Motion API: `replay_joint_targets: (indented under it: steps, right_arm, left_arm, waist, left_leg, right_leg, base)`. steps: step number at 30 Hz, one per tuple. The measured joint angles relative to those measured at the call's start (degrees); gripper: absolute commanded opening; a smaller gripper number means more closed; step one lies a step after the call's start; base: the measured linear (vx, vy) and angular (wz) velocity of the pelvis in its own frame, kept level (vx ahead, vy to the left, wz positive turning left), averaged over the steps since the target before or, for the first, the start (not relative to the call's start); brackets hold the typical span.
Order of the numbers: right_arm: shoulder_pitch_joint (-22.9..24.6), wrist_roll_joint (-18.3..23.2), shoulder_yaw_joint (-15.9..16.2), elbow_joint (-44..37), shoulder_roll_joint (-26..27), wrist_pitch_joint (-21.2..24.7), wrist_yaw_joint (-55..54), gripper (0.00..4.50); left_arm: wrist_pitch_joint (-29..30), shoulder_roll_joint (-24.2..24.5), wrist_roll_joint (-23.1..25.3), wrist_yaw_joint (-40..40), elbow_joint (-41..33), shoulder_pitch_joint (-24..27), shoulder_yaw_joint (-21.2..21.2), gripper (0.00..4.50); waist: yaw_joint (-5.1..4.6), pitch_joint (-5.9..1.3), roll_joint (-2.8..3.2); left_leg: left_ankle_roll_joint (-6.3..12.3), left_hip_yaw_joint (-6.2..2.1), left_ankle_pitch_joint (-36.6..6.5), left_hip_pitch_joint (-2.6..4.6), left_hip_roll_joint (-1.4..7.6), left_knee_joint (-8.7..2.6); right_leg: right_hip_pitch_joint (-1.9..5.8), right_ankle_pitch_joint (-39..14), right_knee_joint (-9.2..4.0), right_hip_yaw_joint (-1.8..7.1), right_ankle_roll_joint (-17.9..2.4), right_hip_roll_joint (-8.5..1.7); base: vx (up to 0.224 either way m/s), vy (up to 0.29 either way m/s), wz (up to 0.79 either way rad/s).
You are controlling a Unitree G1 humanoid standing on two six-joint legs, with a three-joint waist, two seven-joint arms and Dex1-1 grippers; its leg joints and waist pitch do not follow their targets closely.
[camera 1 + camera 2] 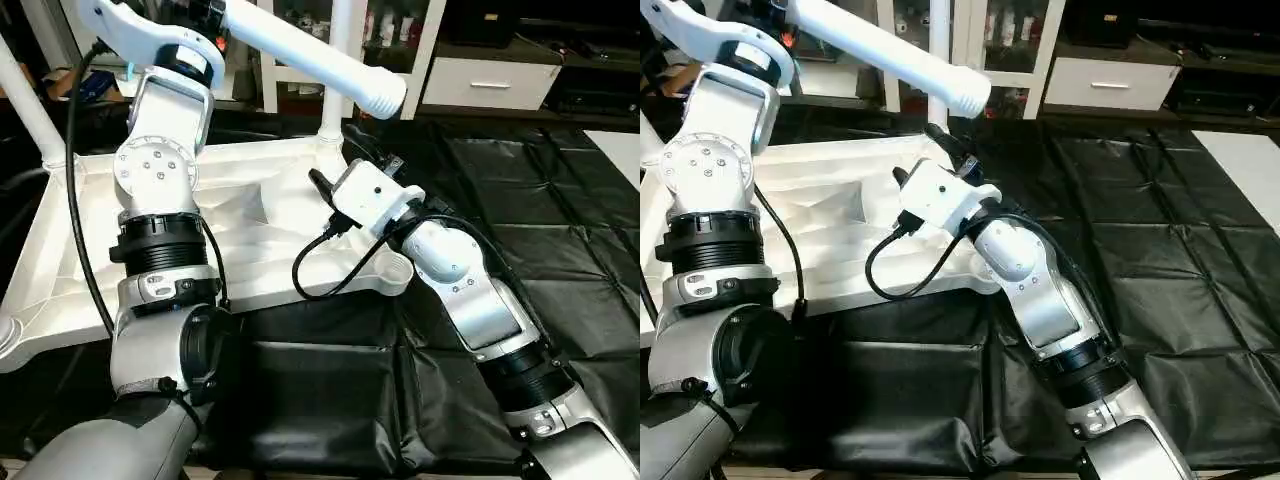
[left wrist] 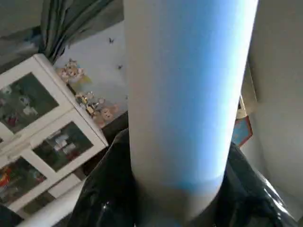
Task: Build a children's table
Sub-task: Insert table leg to table base
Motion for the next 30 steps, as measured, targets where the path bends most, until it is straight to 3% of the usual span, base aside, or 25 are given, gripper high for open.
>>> replay_joint_targets:
  steps: [4, 8, 12, 17, 23, 30]
  right_arm:
    - [0.0, 0.4, 0.0, 0.1, 0.0, -1.3, 0.2, 3.22]
    - [0.3, 2.2, 0.1, -0.2, -0.5, -2.3, 2.7, 3.22]
    - [5.0, 2.2, 0.2, -0.3, -3.3, -1.3, 3.9, 3.22]
    - [9.9, 2.5, -0.4, -0.4, -5.1, -0.1, 4.6, 3.22]
    - [11.6, 2.8, -2.2, -2.6, -6.8, 0.2, 5.1, 3.22]
    - [11.7, 4.2, -2.5, -5.1, -6.8, 0.2, 5.8, 3.22]
  left_arm:
    - [0.1, 1.1, 0.8, -6.7, -2.9, 1.7, -2.7, 1.70]
    - [1.8, 1.0, -2.5, -15.3, -9.3, 1.8, -5.9, 1.70]
    - [3.7, 0.8, -4.9, -16.4, -12.2, 1.5, -6.5, 1.70]
    - [5.3, 0.3, -5.3, -16.5, -15.4, 2.2, -8.0, 1.70]
    - [6.7, -0.1, -6.0, -16.7, -18.1, 5.1, -9.7, 1.70]
    - [7.5, 0.2, -6.0, -16.4, -19.3, 5.4, -9.7, 1.70]
  waist:
    - [0.05, 0.05, -0.25]
    - [0.46, 0.01, -0.46]
    - [0.58, -0.06, -0.75]
    - [-0.09, 0.02, -1.34]
    - [-0.66, -0.13, -2.71]
    - [-0.67, -0.18, -3.06]
  left_leg:
    - [0.00, 0.00, 0.0, -0.02, 0.00, 0.00]
    - [0.03, 0.03, 0.0, -0.02, -0.01, 0.00]
    - [0.02, 0.05, 0.0, 0.01, -0.01, 0.00]
    - [0.01, 0.04, 0.0, 0.03, 0.00, 0.01]
    - [-0.01, 0.03, 0.0, 0.04, 0.06, 0.02]
    - [-0.01, 0.03, 0.0, 0.01, 0.04, 0.03]
  right_leg:
    - [-0.01, 0.0, -0.01, 0.01, 0.0, 0.00]
    - [0.03, 0.0, -0.07, 0.02, 0.0, -0.02]
    - [0.06, 0.0, -0.04, 0.03, 0.0, -0.02]
    - [0.03, 0.0, 0.05, 0.04, 0.0, -0.02]
    - [-0.03, 0.0, 0.10, 0.02, 0.3, 0.05]
    - [0.01, 0.0, 0.01, 0.05, 0.2, 0.04]
  base:
    - [0.000, 0.000, 0.00]
    - [0.000, 0.000, 0.00]
    - [0.000, 0.000, 0.00]
    - [0.000, 0.000, 0.00]
    - [0.000, 0.000, 0.00]
    - [0.000, 0.000, 0.00]
